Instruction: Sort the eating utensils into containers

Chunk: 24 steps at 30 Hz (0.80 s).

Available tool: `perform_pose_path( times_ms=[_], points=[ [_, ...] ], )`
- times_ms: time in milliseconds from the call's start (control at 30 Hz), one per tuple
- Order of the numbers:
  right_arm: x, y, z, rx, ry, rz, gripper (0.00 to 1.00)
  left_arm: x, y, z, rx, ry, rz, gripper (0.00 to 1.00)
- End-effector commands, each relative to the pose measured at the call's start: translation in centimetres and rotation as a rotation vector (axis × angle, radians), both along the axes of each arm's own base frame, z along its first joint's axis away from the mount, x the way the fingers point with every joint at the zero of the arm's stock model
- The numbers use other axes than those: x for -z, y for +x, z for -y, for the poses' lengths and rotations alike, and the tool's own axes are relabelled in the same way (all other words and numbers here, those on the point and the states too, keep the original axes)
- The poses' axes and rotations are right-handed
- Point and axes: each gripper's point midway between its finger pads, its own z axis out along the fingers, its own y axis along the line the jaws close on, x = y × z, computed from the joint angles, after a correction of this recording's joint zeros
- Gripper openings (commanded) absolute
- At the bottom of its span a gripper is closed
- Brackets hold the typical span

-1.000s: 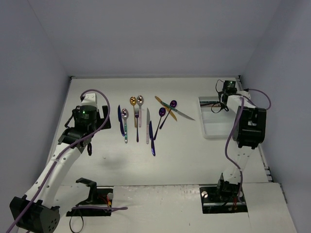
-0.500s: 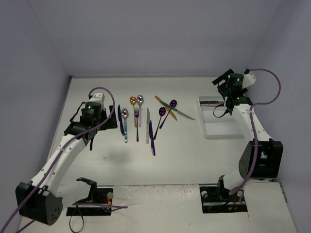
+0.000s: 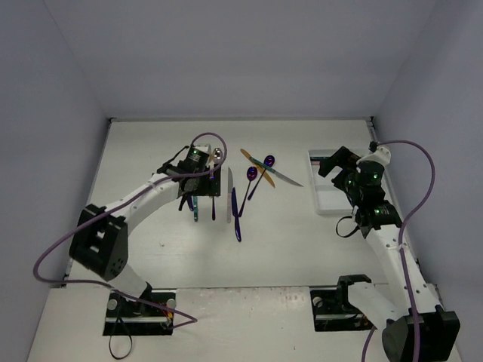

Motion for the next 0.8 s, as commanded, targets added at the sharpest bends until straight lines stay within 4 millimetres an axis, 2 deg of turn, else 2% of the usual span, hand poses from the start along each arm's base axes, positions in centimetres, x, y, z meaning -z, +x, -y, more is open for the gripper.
perform_pose_path(
  times_ms=[0,67,133,233,367,767],
  points=[
    [-1.4,-0.5,-1.0,-0.07,-0.006,0.076,1.0,-1.0,3.5,1.4,-0.021,-0.001,0.061,0.76],
    [-1.0,-0.9,-1.1,-0.084,-0.008,0.072,0.99,-0.3,4.7,1.7,-0.025,0.028,0.049,0.64],
    [-0.5,-1.1,-1.3,-0.096,-0.005,0.061,1.0,0.3,5.7,2.0,-0.019,0.043,0.042,0.46],
    [0.3,-1.3,-1.8,-0.123,0.002,0.042,1.0,1.3,6.6,2.3,-0.019,0.064,0.024,0.33],
    [0.7,-1.6,-2.0,-0.133,0.005,0.036,1.0,1.6,7.7,2.7,-0.021,0.08,0.02,0.27],
    [1.5,-1.9,-2.2,-0.15,0.002,0.017,1.0,4.3,8.7,2.4,-0.041,0.134,-0.03,0.22]
  ],
)
